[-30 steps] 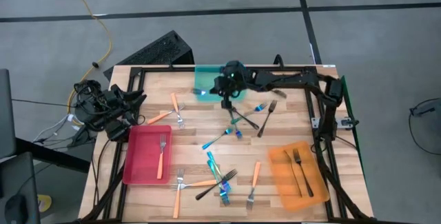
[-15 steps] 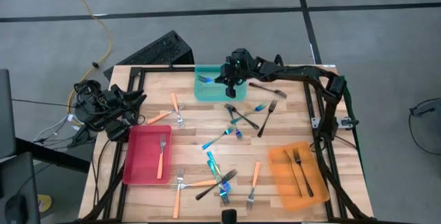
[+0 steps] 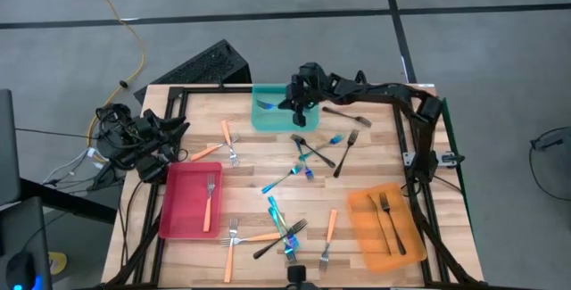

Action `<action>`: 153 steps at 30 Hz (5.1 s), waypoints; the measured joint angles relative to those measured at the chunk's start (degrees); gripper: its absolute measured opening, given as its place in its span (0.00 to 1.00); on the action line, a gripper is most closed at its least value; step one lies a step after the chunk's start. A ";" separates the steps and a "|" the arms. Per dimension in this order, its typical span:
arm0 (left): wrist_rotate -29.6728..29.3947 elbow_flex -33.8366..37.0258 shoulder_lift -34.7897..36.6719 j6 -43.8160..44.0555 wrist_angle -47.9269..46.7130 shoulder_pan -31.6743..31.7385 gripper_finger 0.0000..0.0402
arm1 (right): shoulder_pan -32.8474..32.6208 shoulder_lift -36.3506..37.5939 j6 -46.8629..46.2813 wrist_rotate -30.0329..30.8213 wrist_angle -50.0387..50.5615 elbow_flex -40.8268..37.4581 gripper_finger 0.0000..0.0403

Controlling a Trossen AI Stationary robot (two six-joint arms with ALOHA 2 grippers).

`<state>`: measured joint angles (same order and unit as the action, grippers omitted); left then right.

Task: Sort silverware by color (type)
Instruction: Put the blue fork into the blue bin

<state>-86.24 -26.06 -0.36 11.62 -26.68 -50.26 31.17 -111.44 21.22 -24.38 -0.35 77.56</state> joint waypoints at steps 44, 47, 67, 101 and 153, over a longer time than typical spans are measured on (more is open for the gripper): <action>0.04 0.02 0.00 0.24 -0.46 0.00 0.28 | 4.88 -17.21 -0.22 3.45 29.22 22.72 0.08; 0.04 0.00 0.00 0.24 -0.46 0.00 0.28 | 4.88 -17.30 0.32 3.69 30.32 23.34 0.08; -0.07 0.00 0.00 0.24 -0.48 0.00 0.28 | 5.42 -17.30 4.95 6.98 31.49 27.49 0.08; -1.19 0.02 0.02 0.93 -0.79 0.02 0.28 | 7.90 -20.86 6.24 1.76 29.19 28.93 0.08; -1.42 0.02 0.02 1.14 -0.92 0.01 0.28 | 7.59 -25.76 6.29 2.62 34.40 33.81 0.15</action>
<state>-87.66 -26.04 -0.34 12.75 -27.59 -50.25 38.76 -137.21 27.51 -21.77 34.06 111.37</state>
